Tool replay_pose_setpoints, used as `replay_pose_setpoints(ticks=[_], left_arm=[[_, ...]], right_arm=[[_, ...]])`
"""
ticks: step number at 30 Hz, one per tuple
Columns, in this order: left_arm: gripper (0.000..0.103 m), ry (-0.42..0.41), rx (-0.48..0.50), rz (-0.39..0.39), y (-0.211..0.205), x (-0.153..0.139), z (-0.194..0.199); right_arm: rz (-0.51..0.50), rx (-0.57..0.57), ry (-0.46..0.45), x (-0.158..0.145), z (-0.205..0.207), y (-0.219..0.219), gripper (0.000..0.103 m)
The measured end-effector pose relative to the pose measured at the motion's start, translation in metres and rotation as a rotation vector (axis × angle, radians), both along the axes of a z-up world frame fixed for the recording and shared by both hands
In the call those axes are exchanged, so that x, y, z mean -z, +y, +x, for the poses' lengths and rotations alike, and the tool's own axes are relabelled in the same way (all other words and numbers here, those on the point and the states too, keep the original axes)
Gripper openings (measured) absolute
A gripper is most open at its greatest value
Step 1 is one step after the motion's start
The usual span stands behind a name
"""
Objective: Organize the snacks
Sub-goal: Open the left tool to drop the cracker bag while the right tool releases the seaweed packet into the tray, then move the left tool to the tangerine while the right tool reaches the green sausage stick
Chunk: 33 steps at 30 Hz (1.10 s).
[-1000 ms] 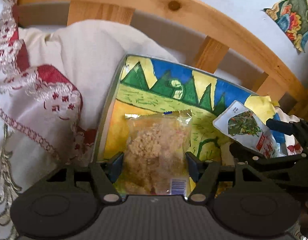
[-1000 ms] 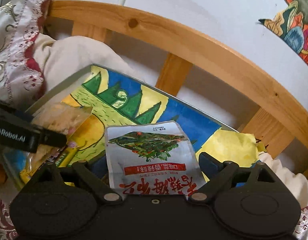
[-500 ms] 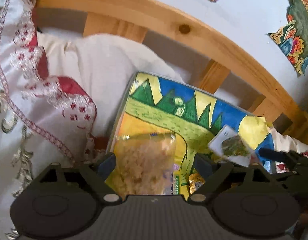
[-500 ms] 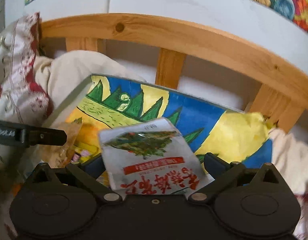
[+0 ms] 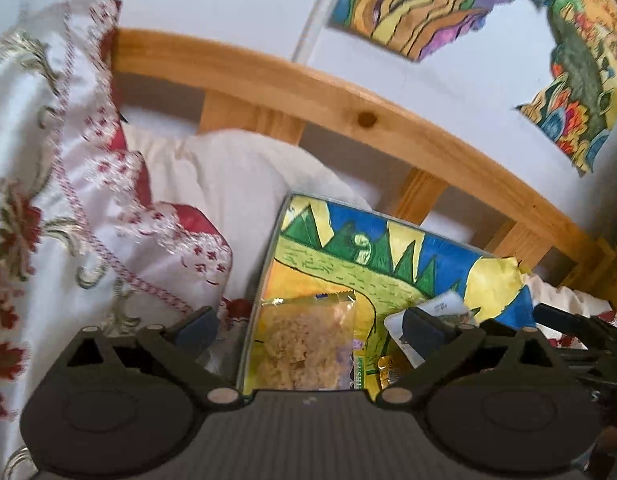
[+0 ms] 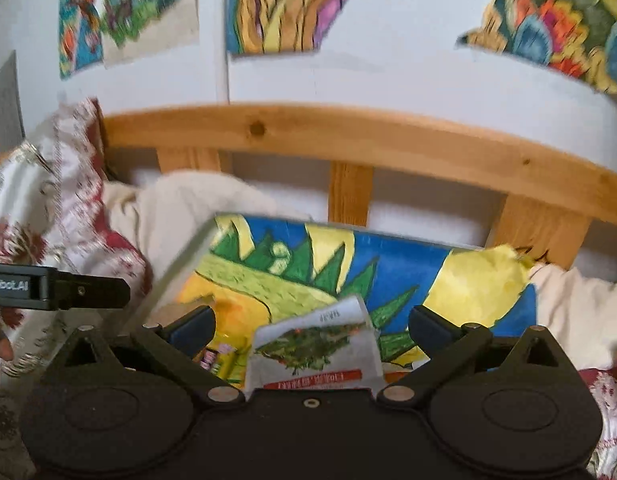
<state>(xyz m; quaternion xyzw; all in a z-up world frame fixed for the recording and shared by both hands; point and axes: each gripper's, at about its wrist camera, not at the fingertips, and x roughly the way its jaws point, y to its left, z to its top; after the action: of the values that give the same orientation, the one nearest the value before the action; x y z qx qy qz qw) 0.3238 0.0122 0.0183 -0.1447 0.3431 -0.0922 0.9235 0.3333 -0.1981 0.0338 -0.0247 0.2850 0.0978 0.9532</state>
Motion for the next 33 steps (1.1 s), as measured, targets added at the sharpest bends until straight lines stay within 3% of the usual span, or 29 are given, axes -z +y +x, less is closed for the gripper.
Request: replay_pose_setpoints(ticks=[5, 15, 25, 33], left_arm=[[0.102, -0.08, -0.014, 0.042, 0.006, -0.015, -0.038], [0.102, -0.174, -0.019, 0.102, 0.015, -0.026, -0.119], [0.102, -0.164, 0.027, 0.179, 0.015, -0.017, -0.185], [0.102, -0.124, 0.033, 0.186, 0.02, 0.001, -0.223]], right_arm=[[0.024, 0.006, -0.101, -0.015, -0.043, 0.0, 0.102], [0.055, 0.005, -0.204, -0.028, -0.133, 0.006, 0.102], [0.031, -0.019, -0.245, -0.026, -0.207, 0.015, 0.102], [-0.001, -0.019, -0.194, -0.015, -0.243, 0.023, 0.102]])
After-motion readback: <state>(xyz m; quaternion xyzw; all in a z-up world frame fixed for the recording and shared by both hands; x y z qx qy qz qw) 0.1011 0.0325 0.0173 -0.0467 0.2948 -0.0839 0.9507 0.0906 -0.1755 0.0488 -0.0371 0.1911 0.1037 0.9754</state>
